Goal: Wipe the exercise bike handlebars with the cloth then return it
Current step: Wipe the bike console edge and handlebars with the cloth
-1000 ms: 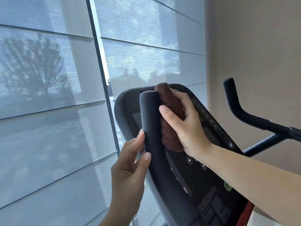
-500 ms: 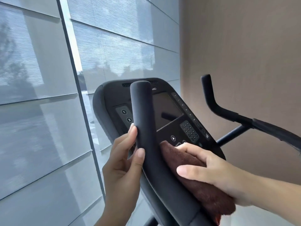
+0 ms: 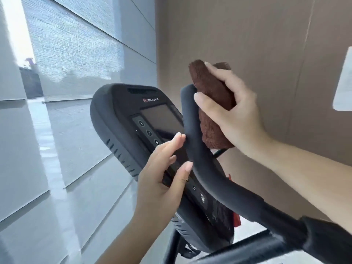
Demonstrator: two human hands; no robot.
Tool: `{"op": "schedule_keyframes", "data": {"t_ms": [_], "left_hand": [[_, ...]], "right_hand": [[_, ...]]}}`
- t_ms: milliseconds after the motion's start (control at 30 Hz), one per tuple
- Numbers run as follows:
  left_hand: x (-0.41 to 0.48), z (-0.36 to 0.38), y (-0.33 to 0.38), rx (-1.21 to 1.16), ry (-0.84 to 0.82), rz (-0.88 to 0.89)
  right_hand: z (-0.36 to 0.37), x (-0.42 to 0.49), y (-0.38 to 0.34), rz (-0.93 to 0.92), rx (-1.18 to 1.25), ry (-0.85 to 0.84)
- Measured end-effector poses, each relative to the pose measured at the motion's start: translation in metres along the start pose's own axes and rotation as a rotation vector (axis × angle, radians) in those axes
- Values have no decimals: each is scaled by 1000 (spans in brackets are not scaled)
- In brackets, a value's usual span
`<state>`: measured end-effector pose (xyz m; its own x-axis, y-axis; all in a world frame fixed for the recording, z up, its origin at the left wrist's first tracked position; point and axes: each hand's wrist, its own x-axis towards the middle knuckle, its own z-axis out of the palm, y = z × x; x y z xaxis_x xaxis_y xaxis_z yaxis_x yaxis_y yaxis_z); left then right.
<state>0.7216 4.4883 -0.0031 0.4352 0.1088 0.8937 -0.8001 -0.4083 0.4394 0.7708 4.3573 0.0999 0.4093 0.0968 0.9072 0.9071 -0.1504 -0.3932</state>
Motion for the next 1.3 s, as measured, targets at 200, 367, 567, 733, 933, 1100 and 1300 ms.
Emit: {"op": "schedule_keyframes", "data": {"t_ms": [200, 367, 567, 733, 933, 1100, 1300], "left_hand": [[16, -34, -26, 277, -66, 172], [18, -43, -55, 402, -127, 231], [22, -51, -75, 505, -201, 356], [43, -62, -93, 562, -84, 503], [63, -71, -107, 577, 60, 687], [65, -73, -113, 602, 41, 753], [67, -74, -120, 579, 17, 808]], "right_hand": [[-11, -38, -15, 72, -297, -83], [-19, -87, -26, 122, -522, -164], [6, -61, -40, 36, -556, 122], [46, -35, -31, -38, -706, 237], [50, -39, -28, -63, -771, 299], [58, -40, -27, -104, -857, 344], [72, -53, -23, -200, -1160, 366]]}}
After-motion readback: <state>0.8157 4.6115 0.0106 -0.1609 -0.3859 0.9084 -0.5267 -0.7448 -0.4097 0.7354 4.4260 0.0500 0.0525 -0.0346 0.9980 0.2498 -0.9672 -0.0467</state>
